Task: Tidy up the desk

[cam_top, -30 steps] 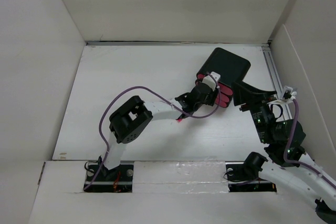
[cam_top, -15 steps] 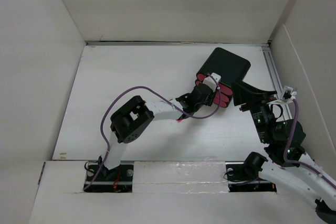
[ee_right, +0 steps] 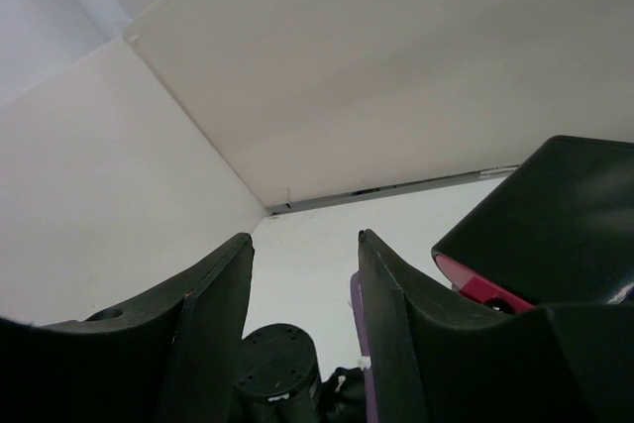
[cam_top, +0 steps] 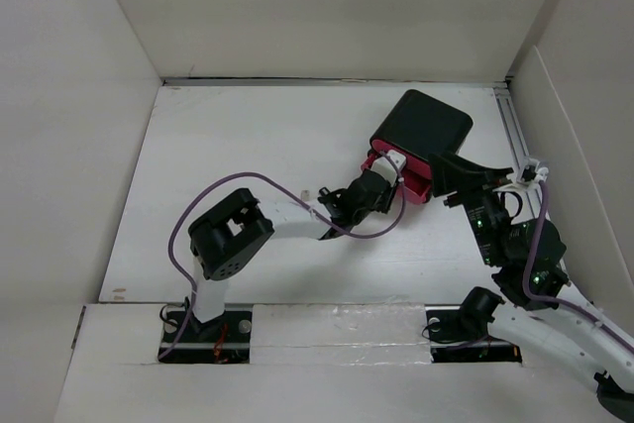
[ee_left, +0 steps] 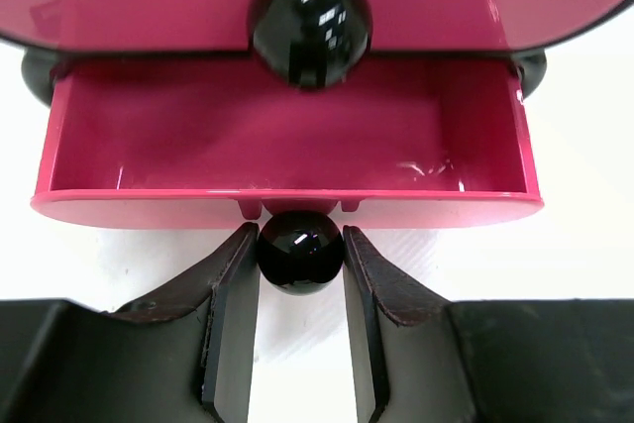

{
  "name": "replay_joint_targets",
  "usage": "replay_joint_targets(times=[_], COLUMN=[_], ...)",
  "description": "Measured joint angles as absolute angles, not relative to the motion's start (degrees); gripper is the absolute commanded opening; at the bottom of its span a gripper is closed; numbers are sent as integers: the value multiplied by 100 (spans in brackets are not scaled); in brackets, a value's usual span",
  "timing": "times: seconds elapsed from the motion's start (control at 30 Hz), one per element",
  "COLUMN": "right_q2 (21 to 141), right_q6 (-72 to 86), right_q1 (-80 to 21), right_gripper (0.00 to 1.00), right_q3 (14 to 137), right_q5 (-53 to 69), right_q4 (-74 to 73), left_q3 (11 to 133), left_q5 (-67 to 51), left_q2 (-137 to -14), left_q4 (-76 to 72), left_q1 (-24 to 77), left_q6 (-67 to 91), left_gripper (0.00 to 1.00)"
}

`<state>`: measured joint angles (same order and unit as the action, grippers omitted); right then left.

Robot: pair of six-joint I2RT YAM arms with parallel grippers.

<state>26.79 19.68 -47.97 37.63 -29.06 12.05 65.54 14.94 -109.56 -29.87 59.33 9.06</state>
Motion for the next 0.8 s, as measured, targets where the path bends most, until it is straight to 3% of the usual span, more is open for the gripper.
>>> replay_joint_targets(times=[0.63,0.7,0.73,0.8], right_q2=[2759,2786,2799,2810], right_q6=[1968,1968,1968,1968], right_q1=[-4797,-4797,-4797,-4797], right_gripper=[53,53,53,53], right_q3=[3763,3763,3763,3763], right_q5=[-2902,-2891,-2891,-2884], right_q4=[1208,1208,1208,1208], left_q3=[5231,5201,5201,5201], left_q5=[1496,1498,1496,1496], left_q2=[-9904,-9883,-9883,-9883], left_q4=[-3098,-3083,-3074,-3041], left_q1=[6034,6034,6034,6034], left_q6=[1125,1146,1151,1164], left_gripper=[0,14,14,27])
